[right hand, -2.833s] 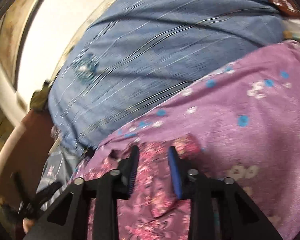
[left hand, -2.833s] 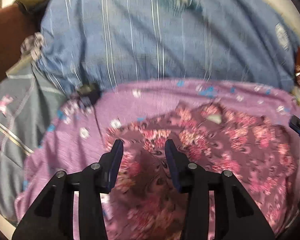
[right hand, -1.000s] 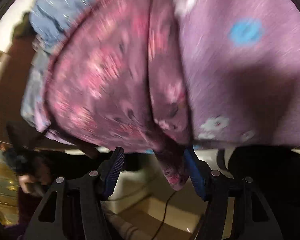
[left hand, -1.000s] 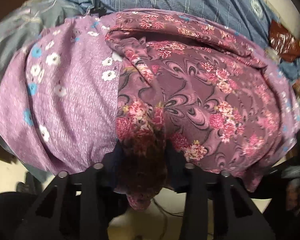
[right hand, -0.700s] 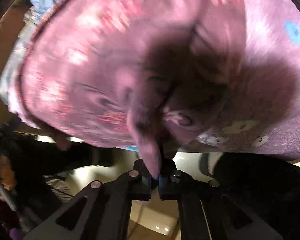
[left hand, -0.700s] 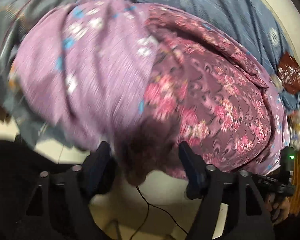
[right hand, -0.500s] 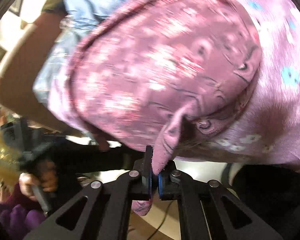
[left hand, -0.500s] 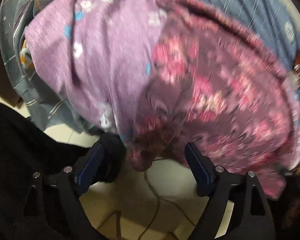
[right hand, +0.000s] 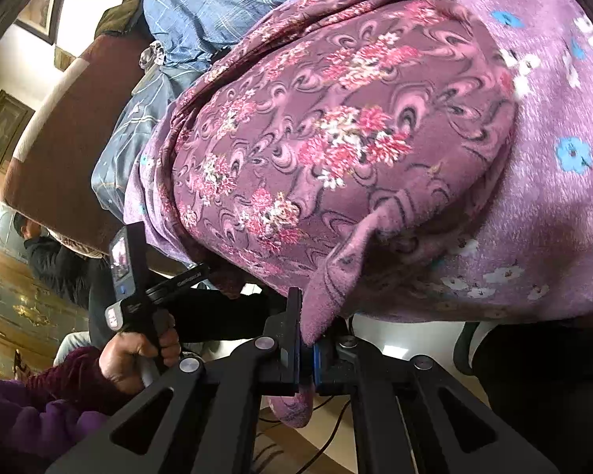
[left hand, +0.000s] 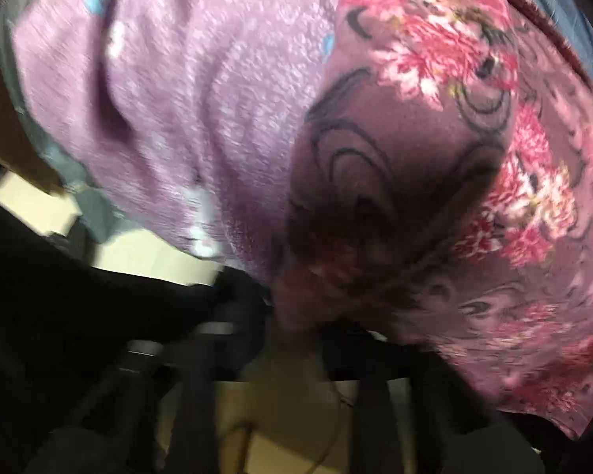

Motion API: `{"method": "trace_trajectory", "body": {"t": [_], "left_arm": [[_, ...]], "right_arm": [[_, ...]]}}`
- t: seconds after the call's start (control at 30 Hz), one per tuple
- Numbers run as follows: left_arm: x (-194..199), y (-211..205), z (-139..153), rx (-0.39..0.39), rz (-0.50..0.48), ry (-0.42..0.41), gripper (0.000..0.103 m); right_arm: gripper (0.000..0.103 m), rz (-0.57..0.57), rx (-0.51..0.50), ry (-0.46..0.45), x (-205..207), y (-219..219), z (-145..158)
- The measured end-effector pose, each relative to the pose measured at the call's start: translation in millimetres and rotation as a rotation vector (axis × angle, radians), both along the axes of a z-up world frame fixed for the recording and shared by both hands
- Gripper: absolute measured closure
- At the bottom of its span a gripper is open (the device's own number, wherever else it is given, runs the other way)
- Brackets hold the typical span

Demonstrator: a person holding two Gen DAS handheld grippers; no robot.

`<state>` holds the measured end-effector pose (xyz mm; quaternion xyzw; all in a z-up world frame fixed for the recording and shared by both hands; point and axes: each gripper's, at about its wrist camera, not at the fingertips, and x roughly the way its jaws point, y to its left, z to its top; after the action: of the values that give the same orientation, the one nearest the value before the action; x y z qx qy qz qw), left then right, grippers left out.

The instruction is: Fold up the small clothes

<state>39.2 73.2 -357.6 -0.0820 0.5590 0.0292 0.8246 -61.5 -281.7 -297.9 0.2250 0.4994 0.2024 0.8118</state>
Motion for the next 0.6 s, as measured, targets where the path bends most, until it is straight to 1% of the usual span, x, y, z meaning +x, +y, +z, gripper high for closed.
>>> {"method": "trace_trajectory", "body": {"t": [0.07, 0.1, 0.17, 0.23, 0.3, 0.33, 0.37, 0.4, 0.47, 0.57, 0.6], "left_arm": [[-4, 0, 5, -0.026, -0.036, -0.012, 0.098], [-7, 2, 9, -0.051, -0.058, -0.011, 0.098], [-13, 7, 22, -0.124, -0.097, 0.007, 0.099], [-24, 11, 48, -0.183, -0.165, -0.001, 0.099], [-32, 16, 73, -0.212, -0.227, -0.018, 0.099], [-35, 21, 88, -0.254, -0.265, -0.024, 0.099], [-34, 25, 97, -0.281, -0.286, -0.024, 0.099], [-33, 30, 108, -0.318, -0.302, -0.021, 0.099], [-29, 36, 127, -0.4, -0.33, -0.016, 0.099], [-16, 50, 162, -0.528, -0.376, -0.039, 0.099], [-14, 51, 173, -0.55, -0.392, -0.05, 0.099]], "right_arm": [[0.1, 0.008, -0.001, -0.019, 2, 3, 4], [0.1, 0.013, 0.0, -0.031, 1, 3, 9], [0.1, 0.021, -0.009, -0.054, 0, 1, 18], [0.1, 0.028, -0.013, -0.082, -4, -3, 33], [0.1, 0.044, -0.004, -0.126, -11, -9, 55], [0.1, 0.051, 0.003, -0.149, -13, -11, 65], [0.1, 0.056, 0.012, -0.171, -16, -14, 74], [0.1, 0.061, 0.028, -0.205, -18, -18, 87], [0.1, 0.053, 0.058, -0.241, -17, -24, 102], [0.1, 0.023, 0.108, -0.302, -10, -37, 128], [0.1, 0.011, 0.124, -0.318, -6, -42, 135]]}}
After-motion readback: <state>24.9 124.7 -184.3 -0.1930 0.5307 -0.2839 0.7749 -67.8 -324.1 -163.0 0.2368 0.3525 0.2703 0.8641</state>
